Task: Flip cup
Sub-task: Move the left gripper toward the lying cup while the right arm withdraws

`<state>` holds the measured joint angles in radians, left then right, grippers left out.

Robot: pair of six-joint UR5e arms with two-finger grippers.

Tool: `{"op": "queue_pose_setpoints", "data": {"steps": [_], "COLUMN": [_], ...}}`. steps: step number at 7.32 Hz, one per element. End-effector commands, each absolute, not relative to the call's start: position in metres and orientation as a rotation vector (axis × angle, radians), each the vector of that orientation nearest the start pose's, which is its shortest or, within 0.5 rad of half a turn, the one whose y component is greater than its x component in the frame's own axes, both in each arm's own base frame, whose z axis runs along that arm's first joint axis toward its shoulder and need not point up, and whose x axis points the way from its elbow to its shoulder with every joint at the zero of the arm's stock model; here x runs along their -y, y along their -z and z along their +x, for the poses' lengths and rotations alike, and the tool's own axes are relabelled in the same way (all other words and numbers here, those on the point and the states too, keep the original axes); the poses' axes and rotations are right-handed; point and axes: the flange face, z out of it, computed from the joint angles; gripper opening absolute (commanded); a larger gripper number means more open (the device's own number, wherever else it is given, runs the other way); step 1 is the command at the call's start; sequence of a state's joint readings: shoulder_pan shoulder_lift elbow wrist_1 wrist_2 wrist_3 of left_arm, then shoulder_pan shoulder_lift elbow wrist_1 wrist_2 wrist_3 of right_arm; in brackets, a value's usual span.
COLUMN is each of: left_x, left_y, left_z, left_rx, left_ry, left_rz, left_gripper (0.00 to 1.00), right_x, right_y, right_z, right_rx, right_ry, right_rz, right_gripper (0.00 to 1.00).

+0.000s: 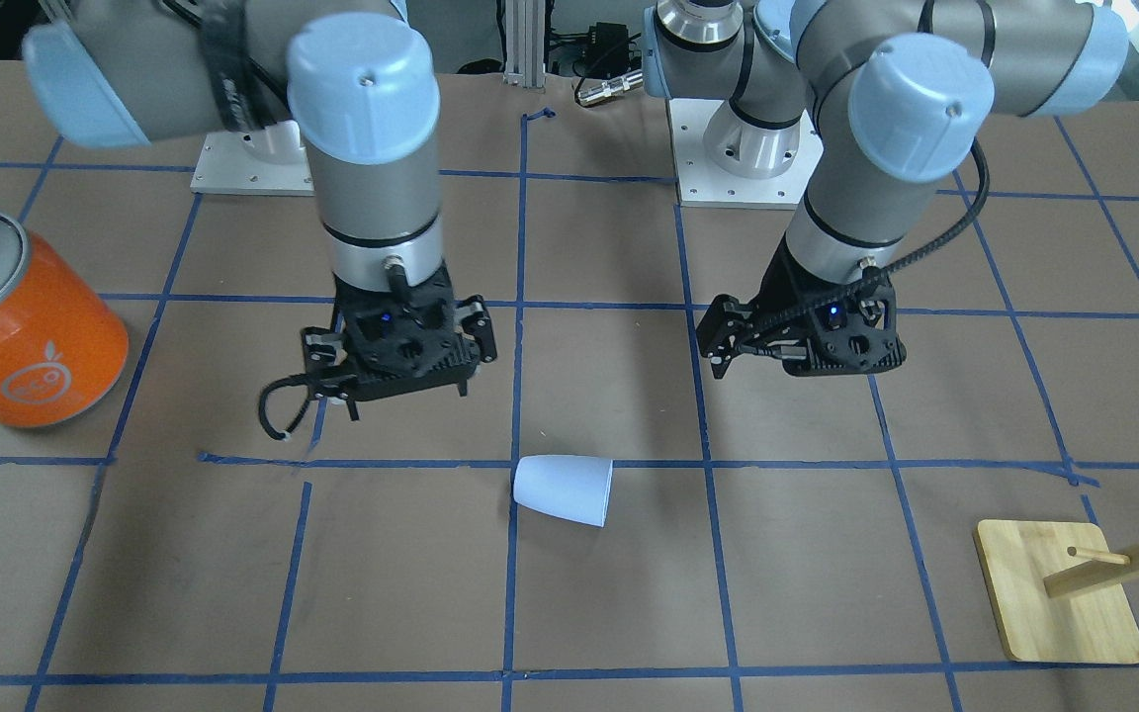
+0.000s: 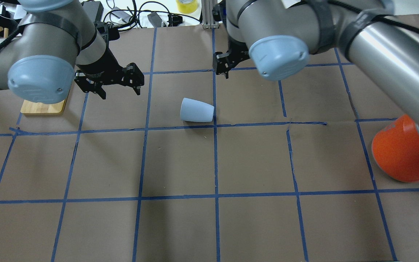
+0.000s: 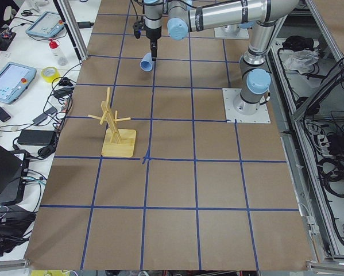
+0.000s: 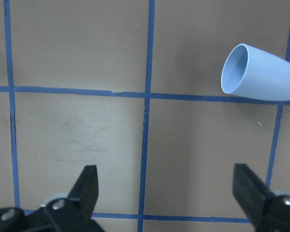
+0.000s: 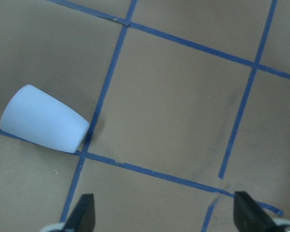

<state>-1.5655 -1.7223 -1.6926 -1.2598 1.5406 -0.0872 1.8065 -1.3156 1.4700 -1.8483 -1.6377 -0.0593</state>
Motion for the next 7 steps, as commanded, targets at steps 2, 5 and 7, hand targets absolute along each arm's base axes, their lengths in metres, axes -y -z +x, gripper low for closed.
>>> {"op": "queue_pose_setpoints", "data": {"steps": [2,5,7], "left_x": [0.594,0.609,0.612], "left_y": [-0.315,-0.275,-0.264], "left_z": [-0.123,-0.129,-0.128], "left_rx": [-3.445,-3.542,-3.542], "left_ry": [-0.01,-0.014,-0.022], "left_rz": [-0.255,-0.277,-0.279], "left_gripper": [1.0,1.0,1.0], "right_x": [0.543,0.519,0.492], "right_y": [-0.469,-0.481,-0.499], "right_z": [0.17,0.159,0.149], "right_rx": [-3.167,-3.169,-3.172], "right_ry": [0.033,-0.105,-0.149], "right_rz": [-0.285,-0.233,-0.147], "right_gripper": [1.0,1.0,1.0]}}
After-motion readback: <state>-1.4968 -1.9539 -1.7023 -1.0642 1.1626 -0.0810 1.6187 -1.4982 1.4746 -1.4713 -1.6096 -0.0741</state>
